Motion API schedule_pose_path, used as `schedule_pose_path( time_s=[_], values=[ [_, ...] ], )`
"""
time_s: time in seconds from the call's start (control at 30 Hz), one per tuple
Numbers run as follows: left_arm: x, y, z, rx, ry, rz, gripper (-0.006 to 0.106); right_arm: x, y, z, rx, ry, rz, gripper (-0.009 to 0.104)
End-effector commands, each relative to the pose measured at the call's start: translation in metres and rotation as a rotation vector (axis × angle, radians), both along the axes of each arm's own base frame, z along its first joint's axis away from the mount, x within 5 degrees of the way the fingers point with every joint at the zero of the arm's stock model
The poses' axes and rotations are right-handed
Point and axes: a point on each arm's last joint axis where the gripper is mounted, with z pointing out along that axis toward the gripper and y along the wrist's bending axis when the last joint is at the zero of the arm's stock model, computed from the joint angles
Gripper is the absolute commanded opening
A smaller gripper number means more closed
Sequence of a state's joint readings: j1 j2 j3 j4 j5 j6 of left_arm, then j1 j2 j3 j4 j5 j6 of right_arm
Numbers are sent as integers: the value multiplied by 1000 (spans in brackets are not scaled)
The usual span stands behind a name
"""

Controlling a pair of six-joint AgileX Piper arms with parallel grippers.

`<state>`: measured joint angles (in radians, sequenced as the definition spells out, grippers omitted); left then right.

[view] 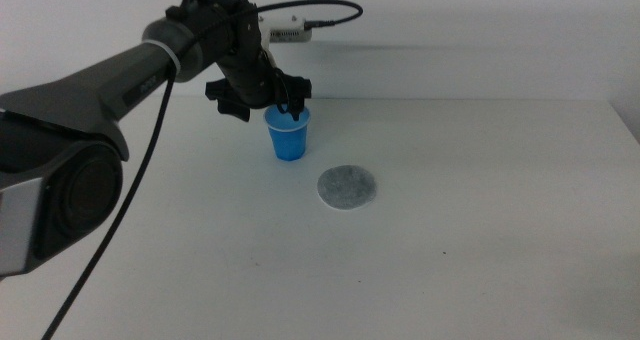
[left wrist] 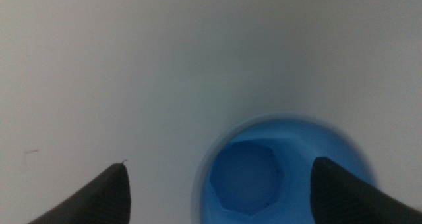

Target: Place an empty cup on a cup mat.

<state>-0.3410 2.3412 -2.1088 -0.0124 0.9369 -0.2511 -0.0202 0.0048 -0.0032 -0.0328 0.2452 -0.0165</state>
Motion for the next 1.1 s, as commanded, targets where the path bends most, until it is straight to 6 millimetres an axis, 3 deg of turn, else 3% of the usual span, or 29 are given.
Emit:
schedule_pose_path(
  time_s=[0.0, 0.17, 0.4, 0.5, 0.63, 0.73, 0.9, 1.07],
  values=[
    [2, 0, -1, -13, -5, 16, 90, 0, 0, 0, -10, -8, 0, 93],
    [3, 2, -6, -8, 7, 20, 68, 0, 0, 0, -10, -8, 0, 93],
    [3, 9, -7, -12, 41, 33, -1, 0, 0, 0, -10, -8, 0, 93],
    [-2, 10, 5, -3, 44, 14, -2, 0, 0, 0, -10, -8, 0, 93],
    [-16, 9, 48, -15, -17, -13, -2, 0, 0, 0, -10, -8, 0, 93],
    [-35, -1, 69, -38, -45, -39, -2, 0, 0, 0, -10, -8, 0, 93],
    [-61, -25, 75, -94, -45, -92, -2, 0, 0, 0, -10, -8, 0, 93],
    [-73, -50, 63, -118, -9, -140, -2, 0, 0, 0, -10, -8, 0, 93]
  ],
)
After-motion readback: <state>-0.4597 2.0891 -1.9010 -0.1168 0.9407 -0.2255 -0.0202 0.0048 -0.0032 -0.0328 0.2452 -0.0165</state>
